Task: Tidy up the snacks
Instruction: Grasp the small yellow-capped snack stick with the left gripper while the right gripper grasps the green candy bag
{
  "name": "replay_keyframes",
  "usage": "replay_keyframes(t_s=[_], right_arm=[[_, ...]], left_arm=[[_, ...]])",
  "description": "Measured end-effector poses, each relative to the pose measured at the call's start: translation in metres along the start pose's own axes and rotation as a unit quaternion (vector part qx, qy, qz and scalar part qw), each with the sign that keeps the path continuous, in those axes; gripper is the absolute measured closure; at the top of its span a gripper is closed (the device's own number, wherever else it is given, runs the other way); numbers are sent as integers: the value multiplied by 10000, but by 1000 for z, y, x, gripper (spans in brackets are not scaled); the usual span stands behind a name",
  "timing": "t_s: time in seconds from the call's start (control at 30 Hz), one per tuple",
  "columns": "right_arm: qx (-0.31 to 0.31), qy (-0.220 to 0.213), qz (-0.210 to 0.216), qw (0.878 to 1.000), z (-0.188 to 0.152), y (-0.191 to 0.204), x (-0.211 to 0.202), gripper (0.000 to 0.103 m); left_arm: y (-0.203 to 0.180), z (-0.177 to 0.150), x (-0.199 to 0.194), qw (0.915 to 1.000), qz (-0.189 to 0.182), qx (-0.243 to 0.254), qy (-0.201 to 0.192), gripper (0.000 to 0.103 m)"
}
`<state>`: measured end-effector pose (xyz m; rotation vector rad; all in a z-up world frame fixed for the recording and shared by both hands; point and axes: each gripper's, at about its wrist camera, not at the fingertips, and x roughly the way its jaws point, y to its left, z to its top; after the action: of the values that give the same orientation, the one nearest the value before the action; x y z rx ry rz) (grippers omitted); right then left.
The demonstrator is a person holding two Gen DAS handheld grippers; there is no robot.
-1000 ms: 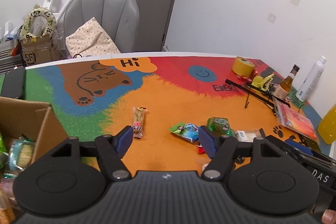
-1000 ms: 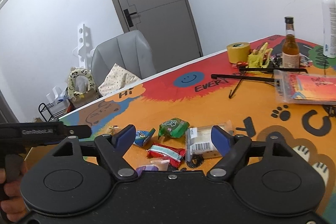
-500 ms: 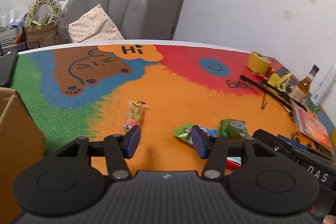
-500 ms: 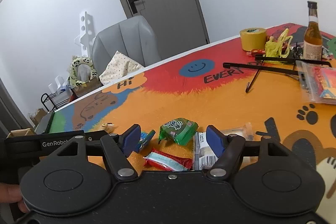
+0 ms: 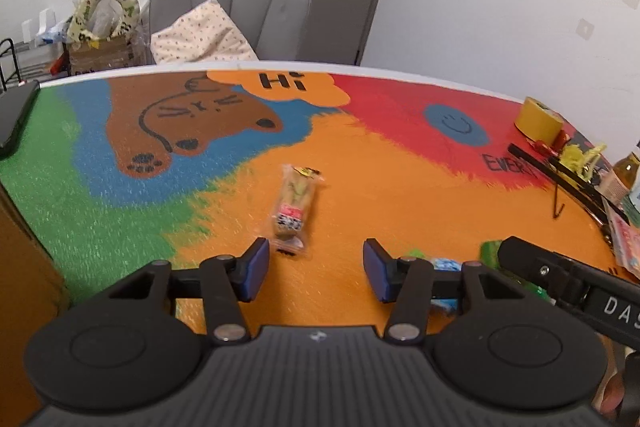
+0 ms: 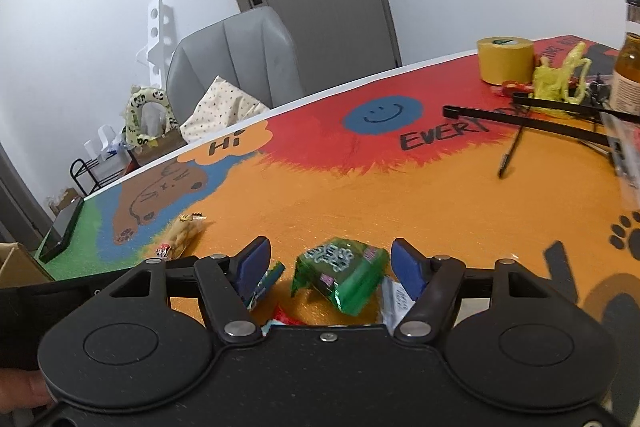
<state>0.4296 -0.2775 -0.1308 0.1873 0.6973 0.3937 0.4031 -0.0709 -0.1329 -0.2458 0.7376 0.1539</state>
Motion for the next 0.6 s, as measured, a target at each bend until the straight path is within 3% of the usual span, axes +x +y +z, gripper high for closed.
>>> replay_keyframes(t_s=[0.17,0.27,0.33,0.6], right_arm=[[-162,139,13,9998,0,7,16,35],[-255,205,-20,9995,-3,8,21,54],[-277,194,-32,9994,-4,8,21,61],[-158,78,37,9998,-6,5,4,64]], left_arm=[[3,2,4,10000,17,26,-75,54],[5,2,5,9999,34,37,-92,61],[8,4,4,10000,25,-11,-81,69],[18,4,0,9996,-150,-218,40,99]])
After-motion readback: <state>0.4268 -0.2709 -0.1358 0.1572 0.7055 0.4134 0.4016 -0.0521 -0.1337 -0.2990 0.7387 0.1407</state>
